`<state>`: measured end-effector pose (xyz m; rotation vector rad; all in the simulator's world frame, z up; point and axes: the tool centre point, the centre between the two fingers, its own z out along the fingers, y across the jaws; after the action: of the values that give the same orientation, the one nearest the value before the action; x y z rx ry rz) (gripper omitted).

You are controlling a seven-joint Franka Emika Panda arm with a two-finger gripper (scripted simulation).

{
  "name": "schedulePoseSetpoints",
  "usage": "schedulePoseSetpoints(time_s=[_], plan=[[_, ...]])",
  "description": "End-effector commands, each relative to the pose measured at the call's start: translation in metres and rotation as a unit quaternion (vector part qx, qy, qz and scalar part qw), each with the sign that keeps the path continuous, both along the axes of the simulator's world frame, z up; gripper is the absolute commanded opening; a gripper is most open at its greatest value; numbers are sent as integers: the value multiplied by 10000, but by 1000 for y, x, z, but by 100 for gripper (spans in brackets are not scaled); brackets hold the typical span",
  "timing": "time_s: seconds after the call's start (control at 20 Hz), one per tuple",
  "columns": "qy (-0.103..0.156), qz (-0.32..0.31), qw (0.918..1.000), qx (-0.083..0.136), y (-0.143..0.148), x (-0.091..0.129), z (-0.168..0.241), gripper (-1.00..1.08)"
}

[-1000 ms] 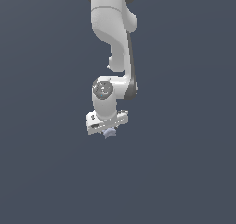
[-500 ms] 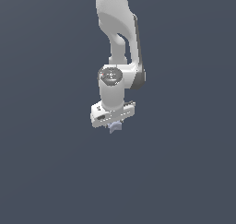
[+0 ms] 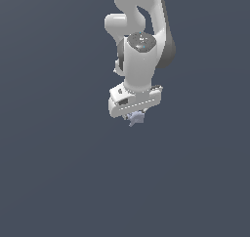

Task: Pick up the object and move it to a goal position.

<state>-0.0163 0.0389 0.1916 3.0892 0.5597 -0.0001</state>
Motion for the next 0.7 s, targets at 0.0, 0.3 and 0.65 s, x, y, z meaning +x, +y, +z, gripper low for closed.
schedulePoseSetpoints(time_s=[0.0,0.3,0.65], plan=[[1,1,10000,-4,17,-6,28,-100],[1,1,10000,-4,56,-17,93,-100],[1,4,10000,-4,101,-30,168,-100]])
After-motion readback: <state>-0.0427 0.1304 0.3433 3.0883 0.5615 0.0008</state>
